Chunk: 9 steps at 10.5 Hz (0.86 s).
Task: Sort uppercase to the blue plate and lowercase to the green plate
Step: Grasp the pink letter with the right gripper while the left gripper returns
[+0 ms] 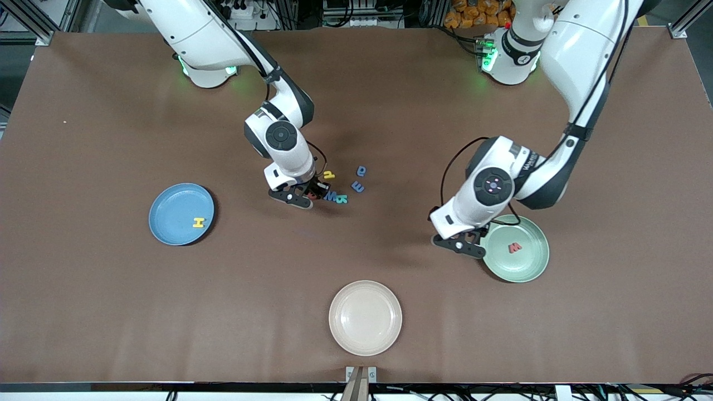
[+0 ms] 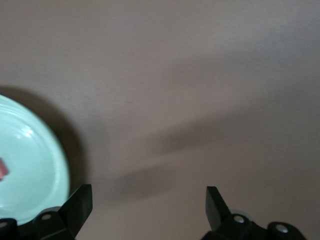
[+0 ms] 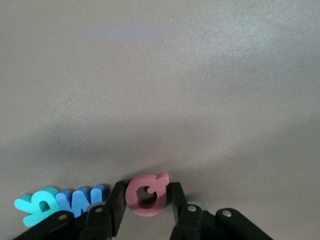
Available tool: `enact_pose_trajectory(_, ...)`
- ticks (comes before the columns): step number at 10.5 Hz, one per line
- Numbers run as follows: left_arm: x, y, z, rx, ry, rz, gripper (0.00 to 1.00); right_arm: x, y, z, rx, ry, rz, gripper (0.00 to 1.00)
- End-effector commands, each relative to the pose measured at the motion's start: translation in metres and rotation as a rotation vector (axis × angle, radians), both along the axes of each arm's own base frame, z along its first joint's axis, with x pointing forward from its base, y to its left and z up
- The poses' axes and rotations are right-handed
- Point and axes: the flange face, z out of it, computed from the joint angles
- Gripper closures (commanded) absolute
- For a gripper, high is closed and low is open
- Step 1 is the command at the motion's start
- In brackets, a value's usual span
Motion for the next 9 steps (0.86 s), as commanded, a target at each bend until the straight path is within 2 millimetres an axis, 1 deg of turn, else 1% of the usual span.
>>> enact_pose_trajectory(1, -0.021, -0.028, 0.0, 0.025, -0.003, 0.042, 0.0, -0.002, 0.003, -0.007, 0.004, -0.003, 0.004, 0.67)
enact_pose_trajectory(3, -0.039, -0.059, 0.001, 0.024, -0.007, 0.064, 0.0, -0.003, 0.003, -0.007, -0.003, 0.003, 0.015, 0.72)
enact_pose_trajectory(4, -0.048, -0.073, -0.003, 0.026, -0.006, 0.101, 0.0, 0.0, -0.001, -0.007, -0.01, 0.009, 0.021, 0.72)
enact_pose_trajectory(5, -0.054, -0.082, -0.005, 0.027, -0.005, 0.135, 0.0, 0.004, -0.005, -0.003, -0.013, 0.005, 0.061, 0.72)
enact_pose_trajectory(6, -0.062, -0.092, -0.008, 0.03, -0.002, 0.168, 0.0, 0.014, -0.019, 0.002, -0.031, 0.014, 0.102, 0.72)
enact_pose_trajectory(7, -0.067, -0.1, -0.008, 0.029, 0.0, 0.236, 0.0, 0.026, -0.036, 0.012, -0.058, 0.032, 0.137, 0.72)
enact_pose_trajectory(8, -0.079, -0.114, -0.008, 0.03, 0.001, 0.291, 0.0, 0.04, -0.051, 0.023, -0.084, 0.05, 0.176, 0.72)
enact_pose_trajectory(9, -0.085, -0.123, -0.009, 0.031, 0.001, 0.336, 0.0, 0.052, -0.068, 0.03, -0.115, 0.072, 0.212, 0.72)
